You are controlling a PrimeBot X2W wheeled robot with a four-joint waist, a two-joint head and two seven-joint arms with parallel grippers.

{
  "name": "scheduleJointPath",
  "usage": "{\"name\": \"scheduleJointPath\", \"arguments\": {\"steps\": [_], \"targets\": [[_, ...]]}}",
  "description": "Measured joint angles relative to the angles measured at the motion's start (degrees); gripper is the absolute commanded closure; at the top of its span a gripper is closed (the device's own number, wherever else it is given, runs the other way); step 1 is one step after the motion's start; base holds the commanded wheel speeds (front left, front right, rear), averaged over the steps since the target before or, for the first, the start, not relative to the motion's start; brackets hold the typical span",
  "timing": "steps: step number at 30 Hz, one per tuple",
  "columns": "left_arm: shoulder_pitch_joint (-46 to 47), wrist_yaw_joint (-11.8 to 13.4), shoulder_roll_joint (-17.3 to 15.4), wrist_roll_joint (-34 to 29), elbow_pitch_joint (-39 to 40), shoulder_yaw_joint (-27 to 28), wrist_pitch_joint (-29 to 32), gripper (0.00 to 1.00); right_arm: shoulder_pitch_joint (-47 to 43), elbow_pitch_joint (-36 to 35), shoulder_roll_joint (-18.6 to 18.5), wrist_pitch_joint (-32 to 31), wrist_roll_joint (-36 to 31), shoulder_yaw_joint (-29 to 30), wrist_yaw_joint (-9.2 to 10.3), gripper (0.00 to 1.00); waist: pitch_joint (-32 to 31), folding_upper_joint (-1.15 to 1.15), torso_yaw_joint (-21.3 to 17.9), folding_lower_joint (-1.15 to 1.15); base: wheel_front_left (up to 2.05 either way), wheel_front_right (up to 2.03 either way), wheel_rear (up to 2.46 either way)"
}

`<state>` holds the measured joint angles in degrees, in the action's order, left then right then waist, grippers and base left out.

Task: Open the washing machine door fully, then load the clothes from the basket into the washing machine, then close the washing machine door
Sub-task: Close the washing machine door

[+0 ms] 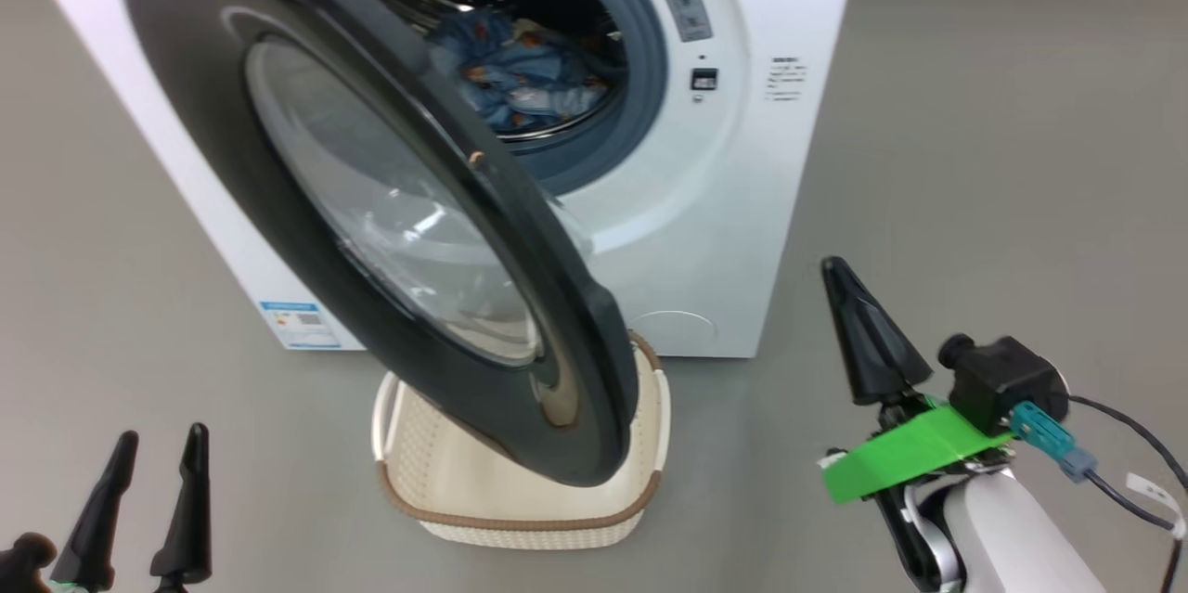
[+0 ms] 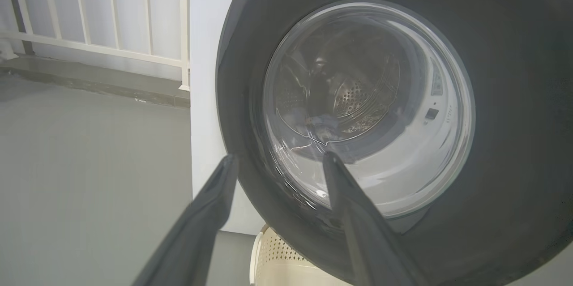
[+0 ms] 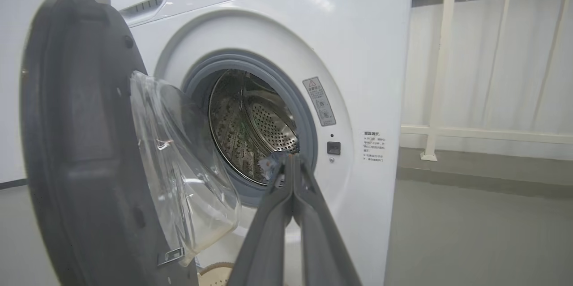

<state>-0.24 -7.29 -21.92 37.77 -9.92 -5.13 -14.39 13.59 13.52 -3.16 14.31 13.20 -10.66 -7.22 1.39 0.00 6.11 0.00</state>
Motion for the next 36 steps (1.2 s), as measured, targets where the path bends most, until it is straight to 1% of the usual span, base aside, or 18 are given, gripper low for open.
{"name": "scheduleJointPath", "arguments": {"steps": [7, 17, 23, 29, 32, 36], "targets": [[0.0, 0.0, 0.1, 0.0, -1.1, -0.7, 0.0, 0.00, 2.3, -1.5, -0.3, 0.2, 0.0, -2.9, 0.00, 1.00, -0.5, 0.00, 3.4, 0.00, 0.00, 0.00, 0.00], [0.0, 0.0, 0.6, -0.1, -2.4, -1.8, 0.0, 0.00, 3.4, -10.6, -1.6, 0.2, 1.0, -8.3, -0.01, 1.00, -1.9, 0.00, 9.0, 0.00, 0.00, 0.00, 0.00], [0.0, 0.0, 1.2, -0.1, -2.7, -2.0, 0.0, 0.00, 3.4, -13.6, -2.4, 0.2, 1.0, -13.0, 0.00, 1.00, -2.7, 0.00, 11.7, 0.00, 0.00, 0.00, 0.00], [0.0, 0.0, 1.4, -0.5, -3.0, -2.0, 0.0, 0.00, 3.5, -12.2, -3.2, 0.2, 1.5, -16.5, -0.01, 1.00, -3.2, 0.00, 13.7, 0.00, 0.00, 0.00, 0.00], [0.0, 0.0, 1.5, -0.6, -3.1, -1.8, 0.0, 0.00, 3.5, -9.8, -3.6, 0.2, 2.0, -18.4, -0.01, 1.00, -3.4, 0.00, 14.5, 0.00, 0.00, 0.00, 0.00], [0.0, 0.0, 1.9, -0.6, -3.2, -2.0, 0.0, 0.00, 3.5, -5.3, -4.2, 0.2, 4.3, -21.4, -0.01, 1.00, -3.5, 0.00, 15.6, 0.00, 0.00, 0.00, 0.00]]}}
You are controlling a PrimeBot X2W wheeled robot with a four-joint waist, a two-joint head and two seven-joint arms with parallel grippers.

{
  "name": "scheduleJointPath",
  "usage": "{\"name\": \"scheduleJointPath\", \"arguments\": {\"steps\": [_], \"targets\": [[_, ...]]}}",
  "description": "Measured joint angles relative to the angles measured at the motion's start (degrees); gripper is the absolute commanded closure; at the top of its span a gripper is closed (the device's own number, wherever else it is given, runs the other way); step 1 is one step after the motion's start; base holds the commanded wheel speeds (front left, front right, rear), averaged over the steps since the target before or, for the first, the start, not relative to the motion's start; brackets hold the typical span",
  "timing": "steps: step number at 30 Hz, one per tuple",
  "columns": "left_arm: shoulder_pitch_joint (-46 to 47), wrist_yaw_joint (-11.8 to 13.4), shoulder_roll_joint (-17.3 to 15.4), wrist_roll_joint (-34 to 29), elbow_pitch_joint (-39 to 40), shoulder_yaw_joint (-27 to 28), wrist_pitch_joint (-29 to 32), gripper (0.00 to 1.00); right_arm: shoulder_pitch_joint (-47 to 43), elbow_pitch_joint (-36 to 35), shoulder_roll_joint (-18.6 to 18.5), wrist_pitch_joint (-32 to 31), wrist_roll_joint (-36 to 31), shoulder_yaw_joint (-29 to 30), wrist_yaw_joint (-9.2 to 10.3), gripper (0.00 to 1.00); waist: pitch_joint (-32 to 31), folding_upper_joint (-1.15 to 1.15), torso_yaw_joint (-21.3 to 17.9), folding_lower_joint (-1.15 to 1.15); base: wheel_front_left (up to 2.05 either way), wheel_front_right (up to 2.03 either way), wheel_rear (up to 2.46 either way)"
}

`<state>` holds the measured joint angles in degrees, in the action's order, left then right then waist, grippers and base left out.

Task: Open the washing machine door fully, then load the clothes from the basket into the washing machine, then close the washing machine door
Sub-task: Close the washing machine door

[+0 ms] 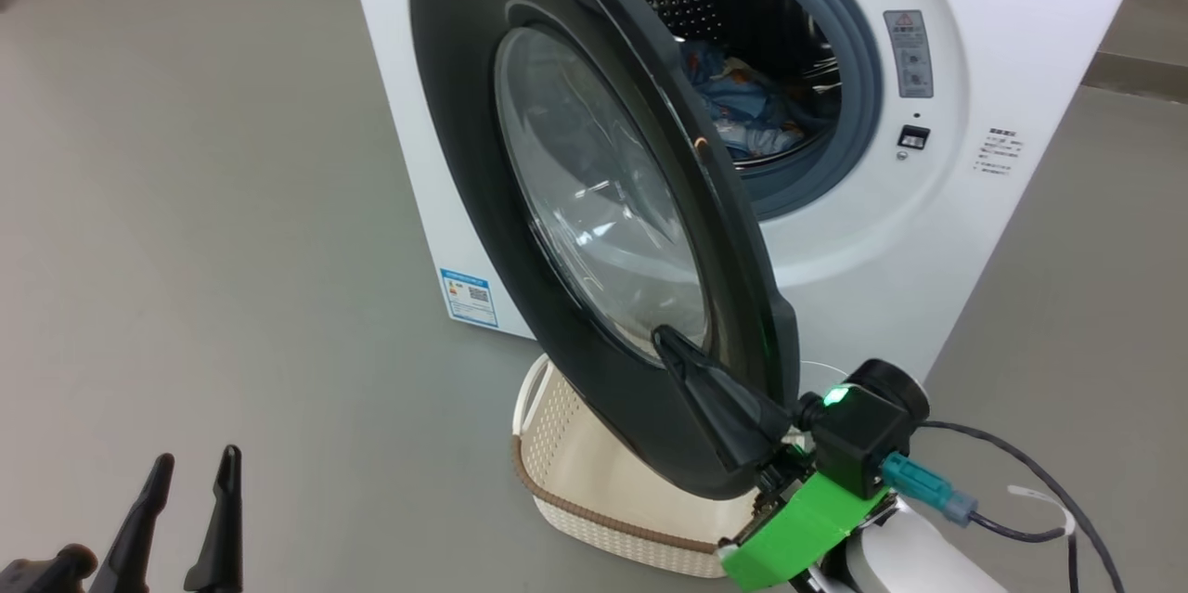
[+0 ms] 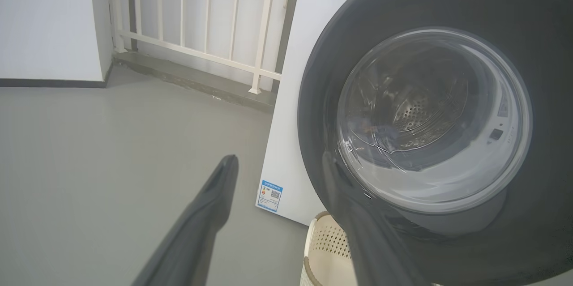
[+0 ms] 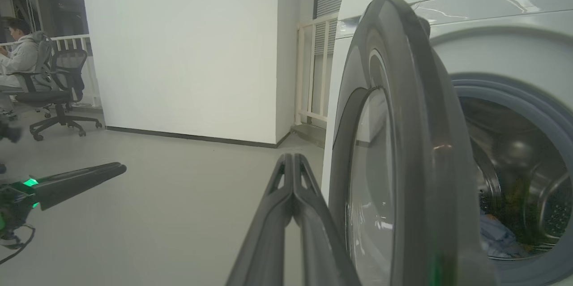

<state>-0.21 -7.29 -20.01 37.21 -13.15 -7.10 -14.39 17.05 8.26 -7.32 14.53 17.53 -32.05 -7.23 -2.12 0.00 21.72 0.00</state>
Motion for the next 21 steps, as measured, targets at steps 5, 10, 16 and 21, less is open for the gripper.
{"name": "scheduleJointPath", "arguments": {"steps": [5, 10, 16, 21], "targets": [[0.0, 0.0, 0.0, 0.0, 0.0, -0.1, 0.0, 0.00, 0.0, 5.6, 0.1, -0.6, 0.8, -1.2, 0.00, 1.00, 0.2, 0.00, 1.4, 0.00, 0.00, 0.00, 0.00], [0.0, 0.0, 0.0, 0.1, 0.0, -0.1, 0.0, 0.00, 0.0, 9.3, 0.3, -2.2, 1.2, -0.8, 0.00, 1.00, 0.4, 0.00, 2.1, 0.00, 0.00, 0.00, 0.00], [0.0, 0.0, 0.0, 0.3, 0.0, 0.0, 0.0, 0.00, 0.0, 12.4, 0.6, -3.7, 3.1, -0.8, 0.00, 1.00, 1.0, 0.00, 2.3, -0.01, 0.00, 0.00, 0.00], [0.0, 0.0, -0.1, 0.4, 0.0, 0.0, 0.0, 0.00, 0.0, 15.0, 0.7, -4.4, 4.0, -1.0, 0.00, 1.00, 1.2, 0.00, 2.0, 0.00, 0.00, 0.00, 0.00]]}}
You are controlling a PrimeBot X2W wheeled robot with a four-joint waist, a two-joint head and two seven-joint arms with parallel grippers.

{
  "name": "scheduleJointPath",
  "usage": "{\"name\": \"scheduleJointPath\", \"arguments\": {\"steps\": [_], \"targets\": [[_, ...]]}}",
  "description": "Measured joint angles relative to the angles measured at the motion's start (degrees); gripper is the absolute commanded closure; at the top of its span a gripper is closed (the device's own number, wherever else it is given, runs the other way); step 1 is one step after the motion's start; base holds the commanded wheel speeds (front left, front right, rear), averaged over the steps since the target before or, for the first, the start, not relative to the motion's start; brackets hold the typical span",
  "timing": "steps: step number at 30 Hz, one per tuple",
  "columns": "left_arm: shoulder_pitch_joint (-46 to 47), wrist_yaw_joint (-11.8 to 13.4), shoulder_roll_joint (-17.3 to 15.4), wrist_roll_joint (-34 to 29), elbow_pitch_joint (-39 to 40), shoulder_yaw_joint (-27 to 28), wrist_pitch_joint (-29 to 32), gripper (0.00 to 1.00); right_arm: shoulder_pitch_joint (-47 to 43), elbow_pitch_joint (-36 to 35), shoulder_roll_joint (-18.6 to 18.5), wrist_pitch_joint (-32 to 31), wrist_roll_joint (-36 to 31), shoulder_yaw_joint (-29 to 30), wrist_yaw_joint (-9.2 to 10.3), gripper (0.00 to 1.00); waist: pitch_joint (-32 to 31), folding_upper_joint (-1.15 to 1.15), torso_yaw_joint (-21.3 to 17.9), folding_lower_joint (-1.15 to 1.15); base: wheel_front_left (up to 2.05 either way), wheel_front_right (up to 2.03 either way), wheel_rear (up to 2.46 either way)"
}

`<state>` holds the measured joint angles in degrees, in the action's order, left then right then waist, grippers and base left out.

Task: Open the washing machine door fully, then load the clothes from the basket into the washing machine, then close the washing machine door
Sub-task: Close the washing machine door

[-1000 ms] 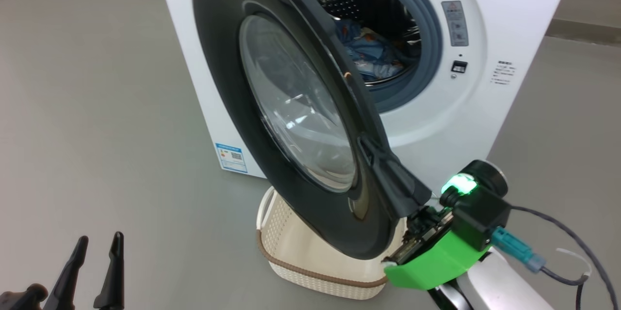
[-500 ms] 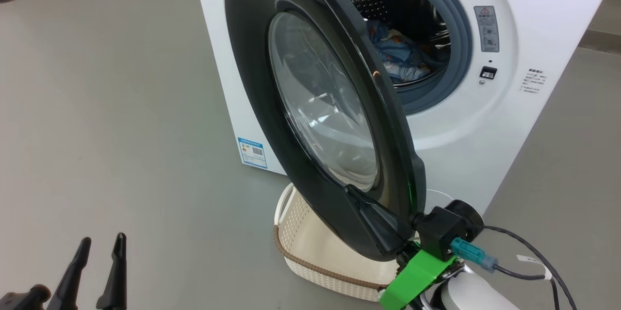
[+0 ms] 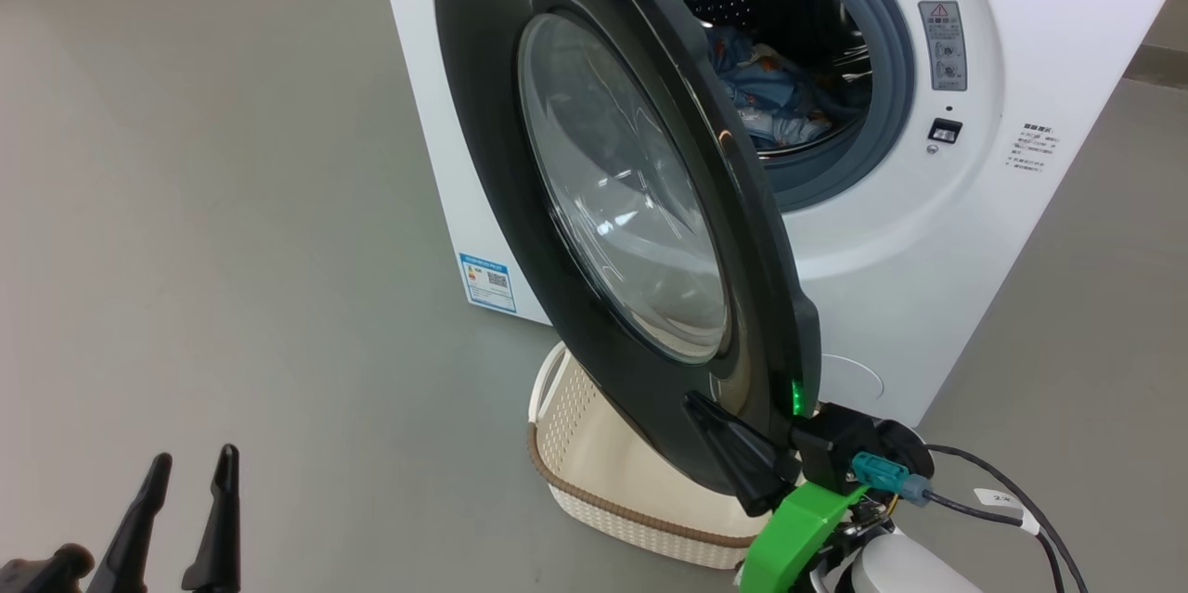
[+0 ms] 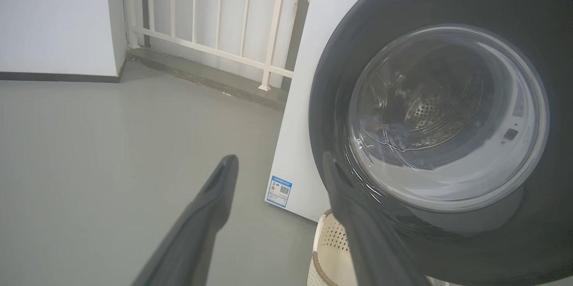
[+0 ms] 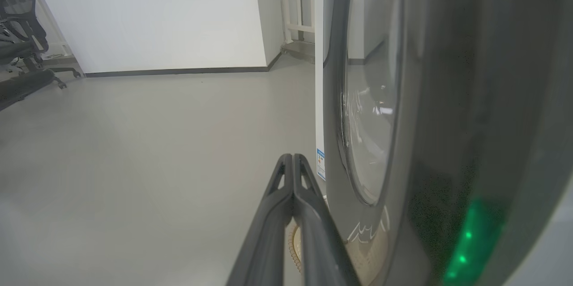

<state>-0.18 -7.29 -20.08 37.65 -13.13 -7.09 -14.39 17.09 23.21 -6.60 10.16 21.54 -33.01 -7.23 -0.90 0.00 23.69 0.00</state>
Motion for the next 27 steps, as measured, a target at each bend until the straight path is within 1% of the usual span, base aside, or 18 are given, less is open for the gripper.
{"name": "scheduleJointPath", "arguments": {"steps": [12, 15, 22, 27], "targets": [[0.4, 0.0, -0.3, 0.1, 0.5, 0.5, 0.0, 0.00, 2.2, 5.3, 0.1, 1.1, 0.7, 0.1, -0.01, 1.00, 1.6, 0.00, -0.5, 0.00, 0.00, 0.00, 0.00], [0.7, 0.0, -0.6, 0.4, 0.7, 0.6, 0.0, 0.00, 3.0, 6.3, 0.4, 1.6, 0.7, 0.9, -0.02, 1.00, 2.3, 0.00, -0.5, 0.00, 0.00, 0.00, 0.00], [1.4, 0.0, -1.4, 2.2, 0.9, 0.5, 0.0, 0.00, 4.3, 8.7, 0.6, 2.7, 0.0, 5.6, -0.11, 1.00, 4.2, 0.00, -0.5, 0.00, 0.00, 0.00, 0.00], [2.5, 0.0, -2.4, 3.3, 1.3, 0.4, 0.0, 0.00, 5.9, 9.8, 0.8, 3.6, -0.6, 10.7, -0.11, 1.00, 6.1, 0.00, -0.7, 0.00, 0.00, 0.00, 0.00]]}}
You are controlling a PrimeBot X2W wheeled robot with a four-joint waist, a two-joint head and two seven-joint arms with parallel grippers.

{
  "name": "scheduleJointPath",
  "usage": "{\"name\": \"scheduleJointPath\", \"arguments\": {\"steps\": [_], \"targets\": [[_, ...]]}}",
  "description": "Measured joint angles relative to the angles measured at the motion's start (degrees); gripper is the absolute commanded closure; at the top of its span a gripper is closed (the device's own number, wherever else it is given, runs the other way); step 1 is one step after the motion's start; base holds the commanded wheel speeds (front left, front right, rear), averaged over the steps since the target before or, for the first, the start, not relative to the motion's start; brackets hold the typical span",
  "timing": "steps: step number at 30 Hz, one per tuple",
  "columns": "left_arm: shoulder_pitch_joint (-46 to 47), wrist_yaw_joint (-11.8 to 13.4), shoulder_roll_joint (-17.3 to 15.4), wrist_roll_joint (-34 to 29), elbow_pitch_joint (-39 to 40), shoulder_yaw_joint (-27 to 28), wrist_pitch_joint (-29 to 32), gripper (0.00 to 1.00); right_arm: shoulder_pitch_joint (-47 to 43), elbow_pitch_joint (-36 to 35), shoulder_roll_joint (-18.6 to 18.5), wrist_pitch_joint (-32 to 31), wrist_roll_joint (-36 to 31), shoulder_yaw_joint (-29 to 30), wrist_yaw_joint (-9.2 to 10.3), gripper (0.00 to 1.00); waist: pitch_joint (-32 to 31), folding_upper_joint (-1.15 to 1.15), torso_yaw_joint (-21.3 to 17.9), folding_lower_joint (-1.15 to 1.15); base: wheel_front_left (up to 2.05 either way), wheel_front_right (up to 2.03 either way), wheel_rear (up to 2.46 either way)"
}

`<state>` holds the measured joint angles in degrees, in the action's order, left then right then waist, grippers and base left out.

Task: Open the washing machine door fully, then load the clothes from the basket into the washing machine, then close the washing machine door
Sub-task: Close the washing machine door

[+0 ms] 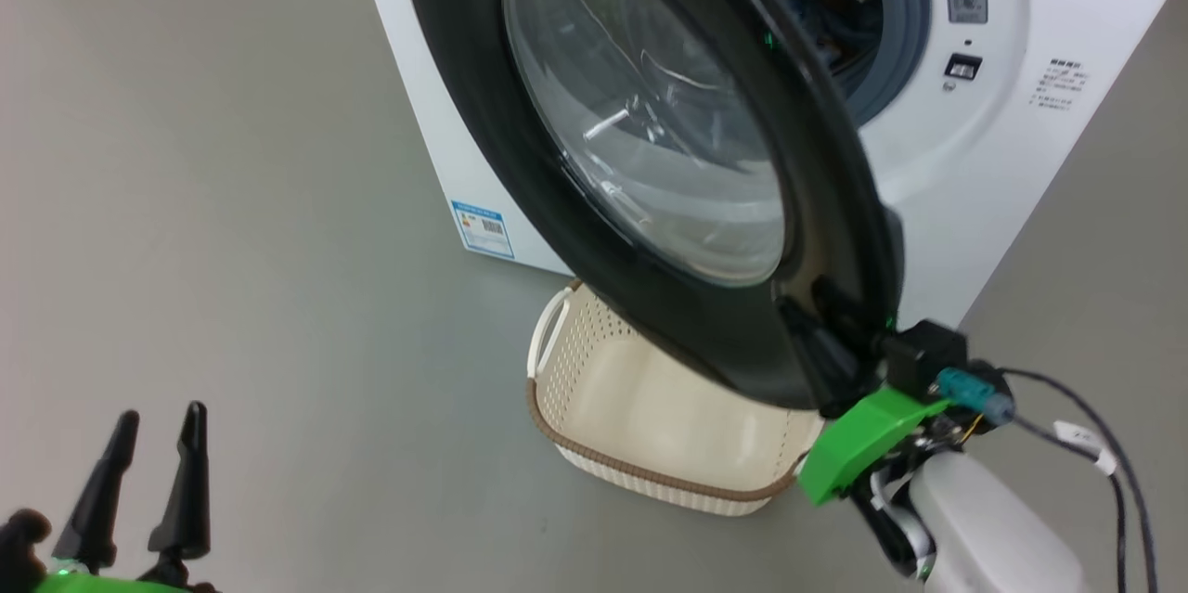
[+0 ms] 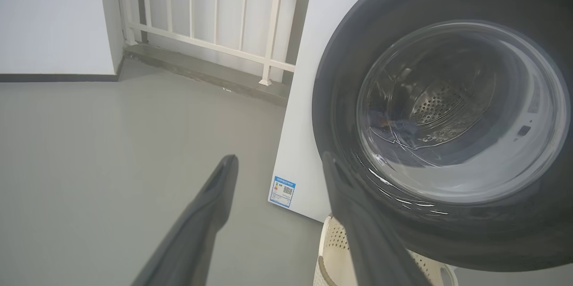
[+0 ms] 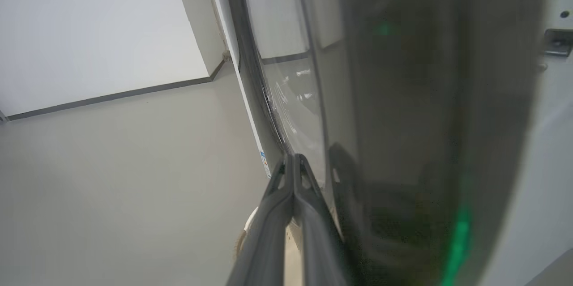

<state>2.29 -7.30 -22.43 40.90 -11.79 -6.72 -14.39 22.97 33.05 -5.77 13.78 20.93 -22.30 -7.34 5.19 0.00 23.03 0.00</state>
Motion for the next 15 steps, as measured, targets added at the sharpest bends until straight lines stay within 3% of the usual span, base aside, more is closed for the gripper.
{"name": "scheduleJointPath", "arguments": {"steps": [15], "targets": [[4.1, -0.1, -2.1, 3.7, 1.2, -0.8, 0.0, 0.00, 8.3, 1.9, 1.4, 0.4, -7.9, 13.3, -0.16, 1.00, 7.3, 0.00, -0.8, -0.01, 0.00, 0.00, 0.00]]}}
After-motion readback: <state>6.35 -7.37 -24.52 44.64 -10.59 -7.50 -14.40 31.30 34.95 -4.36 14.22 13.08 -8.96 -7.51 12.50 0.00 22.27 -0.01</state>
